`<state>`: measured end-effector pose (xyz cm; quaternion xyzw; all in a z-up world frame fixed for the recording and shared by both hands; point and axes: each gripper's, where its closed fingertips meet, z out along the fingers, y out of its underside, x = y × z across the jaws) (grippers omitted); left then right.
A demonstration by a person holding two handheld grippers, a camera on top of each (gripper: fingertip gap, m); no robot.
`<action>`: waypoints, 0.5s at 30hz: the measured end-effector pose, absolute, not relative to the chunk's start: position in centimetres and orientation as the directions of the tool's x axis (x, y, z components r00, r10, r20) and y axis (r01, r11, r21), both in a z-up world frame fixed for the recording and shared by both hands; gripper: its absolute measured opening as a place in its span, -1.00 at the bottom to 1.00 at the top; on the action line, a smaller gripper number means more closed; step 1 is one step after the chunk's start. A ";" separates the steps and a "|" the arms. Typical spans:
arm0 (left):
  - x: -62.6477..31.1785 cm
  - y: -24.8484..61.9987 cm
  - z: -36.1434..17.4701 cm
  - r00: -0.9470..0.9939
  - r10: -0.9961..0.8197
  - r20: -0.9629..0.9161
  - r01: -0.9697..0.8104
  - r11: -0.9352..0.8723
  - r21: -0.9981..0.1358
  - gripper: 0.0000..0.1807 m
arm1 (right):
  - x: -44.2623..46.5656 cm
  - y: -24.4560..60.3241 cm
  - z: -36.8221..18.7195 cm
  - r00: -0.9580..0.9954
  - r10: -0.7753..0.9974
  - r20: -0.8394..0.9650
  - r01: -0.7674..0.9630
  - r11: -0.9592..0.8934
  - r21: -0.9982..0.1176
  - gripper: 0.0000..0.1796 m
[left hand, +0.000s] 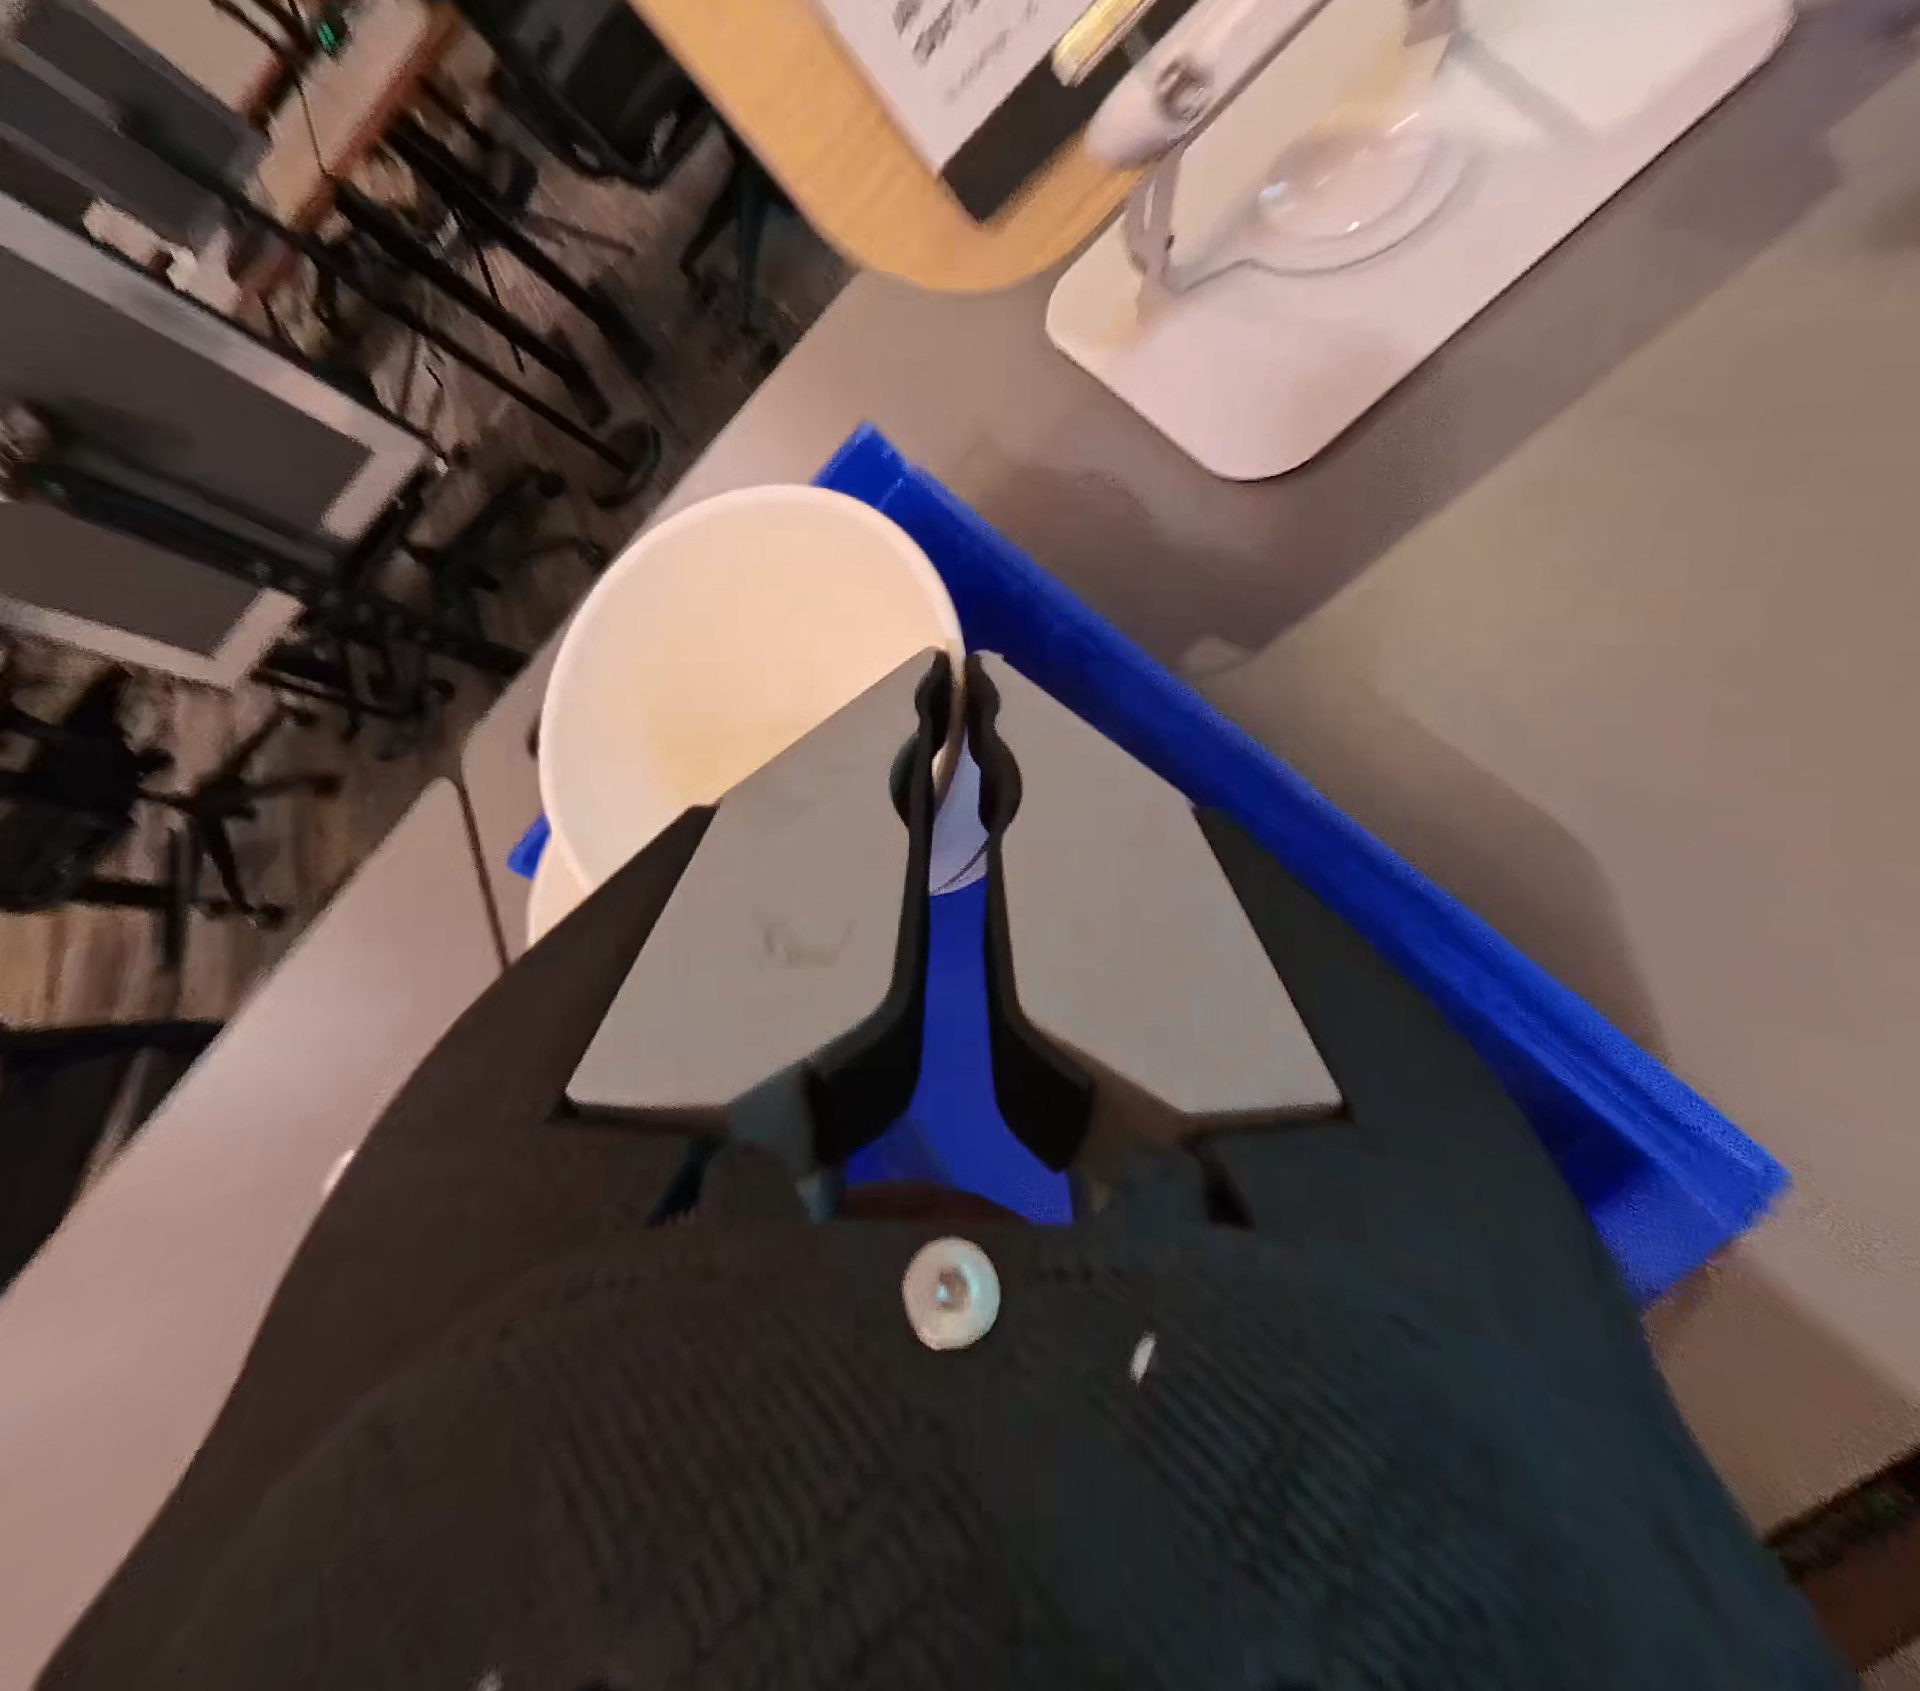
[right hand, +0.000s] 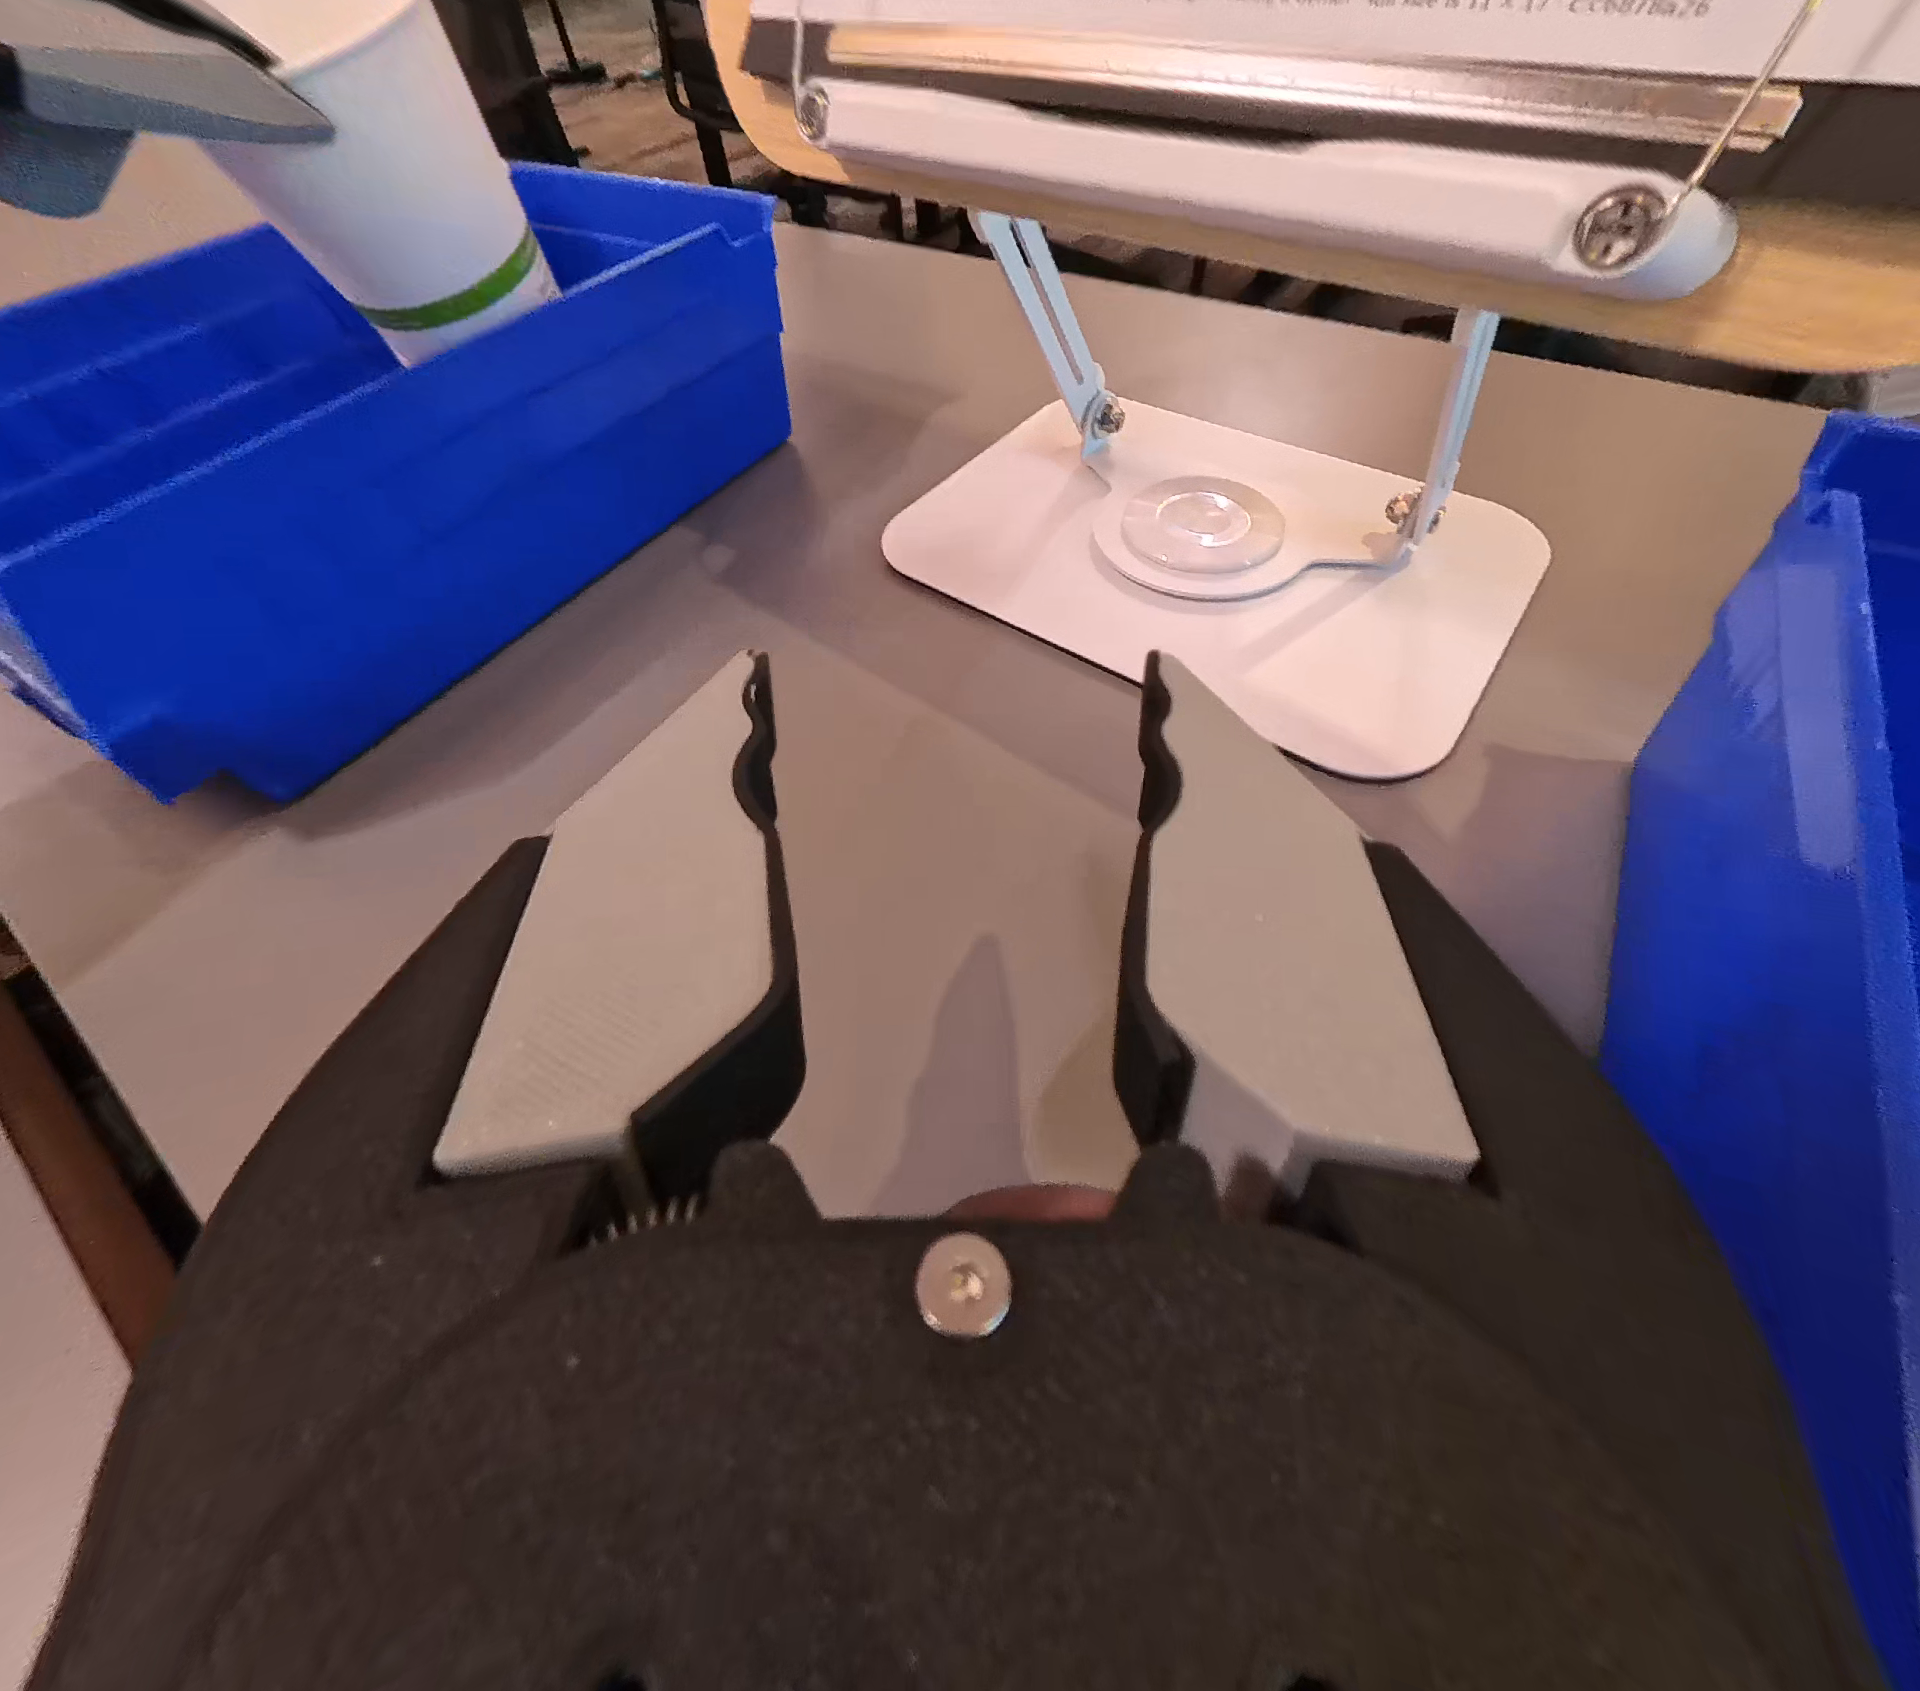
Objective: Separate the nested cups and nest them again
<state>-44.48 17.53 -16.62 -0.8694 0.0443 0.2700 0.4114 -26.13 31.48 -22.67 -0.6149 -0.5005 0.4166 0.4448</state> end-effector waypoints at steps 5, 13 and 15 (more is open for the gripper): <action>-37.2 17.4 -14.5 0.717 -0.052 -0.695 -0.578 -0.601 -0.552 -1.00 | -25.7 29.5 -20.1 0.051 0.989 -0.140 0.160 -0.147 -0.976 -0.24; -27.5 19.1 -16.0 0.507 -0.318 -0.801 -0.825 -0.447 -0.344 -1.00 | -24.2 25.2 -15.6 -0.150 0.976 -0.159 0.034 -0.156 -0.987 -0.27; -26.2 19.5 -17.3 0.464 -0.381 -0.800 -0.859 -0.416 -0.300 -1.00 | -23.8 24.8 -14.7 -0.186 0.964 -0.189 0.006 -0.191 -0.982 -0.29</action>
